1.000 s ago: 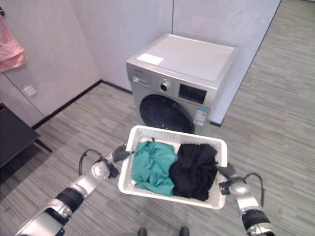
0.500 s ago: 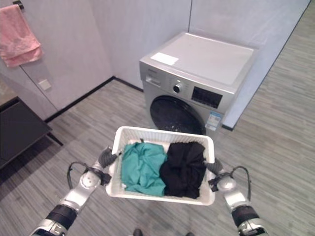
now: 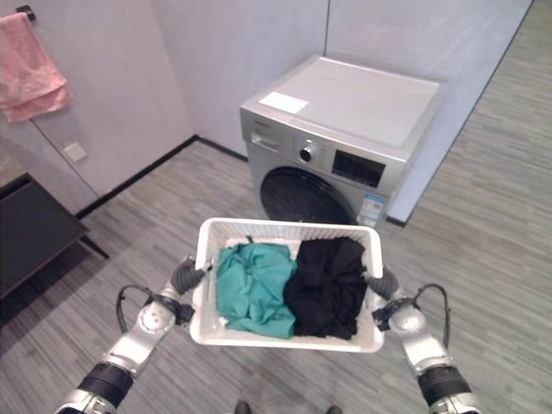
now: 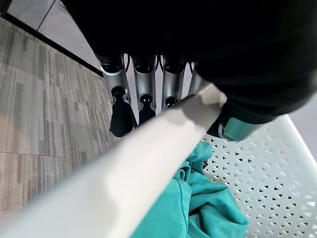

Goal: Grab the laundry basket,head to the washer,open it,put in the laundry and shut it.

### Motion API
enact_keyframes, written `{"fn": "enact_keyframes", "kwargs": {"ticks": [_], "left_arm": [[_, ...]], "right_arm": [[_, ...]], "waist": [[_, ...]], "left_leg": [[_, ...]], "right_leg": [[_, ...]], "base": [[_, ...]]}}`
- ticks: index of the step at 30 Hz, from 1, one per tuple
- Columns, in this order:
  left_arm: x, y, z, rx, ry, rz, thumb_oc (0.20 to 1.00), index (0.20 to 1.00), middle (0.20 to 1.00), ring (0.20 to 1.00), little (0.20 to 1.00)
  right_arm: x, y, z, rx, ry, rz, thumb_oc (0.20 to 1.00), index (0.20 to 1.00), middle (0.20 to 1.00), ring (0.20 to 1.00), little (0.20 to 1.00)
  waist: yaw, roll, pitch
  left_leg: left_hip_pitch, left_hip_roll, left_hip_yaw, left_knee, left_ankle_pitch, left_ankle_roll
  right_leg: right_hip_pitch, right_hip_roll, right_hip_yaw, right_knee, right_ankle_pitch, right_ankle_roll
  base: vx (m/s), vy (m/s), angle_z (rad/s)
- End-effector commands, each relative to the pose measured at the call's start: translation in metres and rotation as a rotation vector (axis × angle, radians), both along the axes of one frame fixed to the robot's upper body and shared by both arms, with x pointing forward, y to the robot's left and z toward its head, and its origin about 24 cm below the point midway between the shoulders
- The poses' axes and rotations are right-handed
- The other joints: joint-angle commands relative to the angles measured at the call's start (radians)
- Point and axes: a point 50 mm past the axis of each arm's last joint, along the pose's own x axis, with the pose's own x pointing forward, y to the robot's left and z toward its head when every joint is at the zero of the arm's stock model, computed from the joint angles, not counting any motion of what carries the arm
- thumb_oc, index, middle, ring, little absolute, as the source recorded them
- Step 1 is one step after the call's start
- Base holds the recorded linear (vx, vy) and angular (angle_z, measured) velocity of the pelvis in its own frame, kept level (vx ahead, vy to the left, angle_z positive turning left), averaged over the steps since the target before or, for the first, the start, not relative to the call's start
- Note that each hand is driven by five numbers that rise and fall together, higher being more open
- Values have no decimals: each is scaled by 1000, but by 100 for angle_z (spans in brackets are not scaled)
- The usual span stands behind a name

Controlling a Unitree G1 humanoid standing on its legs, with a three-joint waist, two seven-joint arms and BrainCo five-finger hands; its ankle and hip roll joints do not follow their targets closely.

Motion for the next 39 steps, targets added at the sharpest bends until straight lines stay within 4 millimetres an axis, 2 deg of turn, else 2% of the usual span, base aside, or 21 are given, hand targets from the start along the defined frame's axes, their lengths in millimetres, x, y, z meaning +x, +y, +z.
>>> {"fn": "enact_keyframes", "kwargs": {"ticks": [1,2,6,8,9,10,11,13,15,17,18,25,30,31,32,33,34,35,36,37,39], "left_arm": [[36,41,60,46,-223,144,200,200,200,200,200],[47,35,80,43,-287,121,200,200,200,200,200],[60,25,106,59,-368,80,200,200,200,200,200],[65,21,119,84,-407,60,200,200,200,200,200],[68,16,126,90,-424,39,200,200,200,200,200],[68,16,126,91,-425,39,200,200,200,200,200],[68,20,132,106,-443,50,200,200,200,200,200],[67,22,133,106,-447,56,200,200,200,200,200],[63,24,142,68,-476,43,200,200,200,200,200],[63,18,164,48,-559,7,200,200,200,200,200],[65,14,172,49,-584,-8,200,200,200,200,200],[72,-8,232,54,-765,-86,200,200,200,200,200],[79,-16,245,38,-793,-91,200,200,200,200,200],[83,-22,251,27,-808,-92,200,200,200,200,200],[83,-22,251,27,-808,-91,200,200,200,200,200],[87,-28,254,16,-806,-103,200,200,200,200,200],[88,-29,258,8,-817,-97,200,200,200,200,200],[88,-27,259,8,-820,-92,200,200,200,200,200],[89,-28,258,9,-816,-83,200,200,200,200,200],[91,-26,260,1,-813,-69,200,200,200,200,200],[93,-27,261,-14,-806,-68,200,200,200,200,200]], "right_arm": [[24,-18,64,-17,-258,14,200,200,200,200,200],[26,-27,75,-42,-285,-3,200,200,200,200,200],[25,-45,88,-93,-312,-50,200,200,200,200,200],[23,-54,96,-119,-327,-65,200,200,200,200,200],[20,-58,100,-121,-339,-73,200,200,200,200,200],[20,-58,100,-121,-339,-73,200,200,200,200,200],[19,-58,106,-126,-360,-64,200,200,200,200,200],[18,-56,108,-123,-369,-49,200,200,200,200,200],[13,-57,115,-116,-397,-39,200,200,200,200,200],[-4,-72,132,-94,-479,-75,200,200,200,200,200],[-7,-75,137,-98,-504,-86,200,200,200,200,200],[4,-96,202,-244,-652,-129,200,200,200,200,200],[16,-93,222,-292,-668,-100,200,200,200,200,200],[23,-86,227,-297,-671,-66,200,200,200,200,200],[23,-86,227,-297,-672,-65,200,200,200,200,200],[31,-73,235,-299,-684,-1,200,200,200,200,200],[37,-63,238,-286,-694,39,200,200,200,200,200],[39,-61,240,-285,-698,44,200,200,200,200,200],[46,-48,243,-278,-704,92,200,200,200,200,200],[55,-35,251,-275,-718,133,200,200,200,200,200],[65,-17,253,-263,-716,189,200,200,200,200,200]], "waist": [[0,-57,-35],[-6,-62,-26],[-23,-61,-27],[-39,-46,-22],[-50,-38,-3],[-49,-39,-5],[-60,-26,26],[-56,-21,36],[-69,-17,43],[-106,-22,40],[-115,-25,35],[-130,-48,33],[-126,-48,-4],[-130,-44,-16],[-131,-43,-16],[-122,-46,-9],[-107,-51,3],[-116,-45,3],[-86,-55,16],[-78,-75,33],[-60,-91,35]], "left_leg": [[-53,23,-25,100,-92,-25],[-82,6,-36,169,-132,-15],[-105,-34,-45,211,-164,17],[-82,-58,-52,203,-178,45],[-64,-84,-59,196,-181,76],[-65,-84,-58,195,-180,76],[-38,-97,-54,201,-193,106],[-20,-105,-44,201,-207,117],[9,-118,-39,187,-213,130],[20,-121,-50,180,-223,113],[19,-120,-56,178,-221,106],[117,-110,-39,151,-275,66],[156,-115,-35,156,-312,53],[145,-92,-35,227,-310,26],[144,-90,-36,229,-311,25],[63,-45,-42,452,-208,-32],[11,-36,-59,574,-145,-62],[-5,-27,-66,597,-153,-67],[-49,-41,-117,695,-86,-89],[-118,-33,-158,767,-65,-91],[-145,14,-165,684,-97,-73]], "right_leg": [[19,-185,-20,7,22,124],[24,-208,-17,25,21,130],[-9,-256,3,114,17,133],[-36,-270,33,222,-8,120],[-97,-276,72,363,-1,104],[-100,-277,74,364,-1,104],[-151,-272,88,491,9,95],[-161,-281,69,538,2,95],[-184,-249,26,580,3,92],[-239,-155,6,548,-40,84],[-247,-146,-8,513,-33,79],[-288,-193,-133,286,85,133],[-237,-138,-96,194,70,119],[-207,-109,-94,172,49,100],[-206,-108,-95,171,49,100],[-158,-71,-81,145,23,63],[-130,-53,-77,129,11,41],[-132,-45,-83,125,12,36],[-103,-25,-53,112,-5,9],[-69,-17,-43,91,-20,-13],[-50,-21,-26,81,-32,-2]], "base": [[-4,117,-11],[-30,89,-9],[2,205,7],[34,285,5],[26,284,-1],[19,347,-2],[37,238,-2],[64,203,-22],[113,147,-48],[141,43,-26],[173,-67,23],[188,-67,31],[231,-59,-10],[258,-90,1],[242,-191,6],[105,-192,13],[92,-203,9],[44,-138,-2],[41,-114,-34],[95,-98,-44],[106,2,-39]]}}
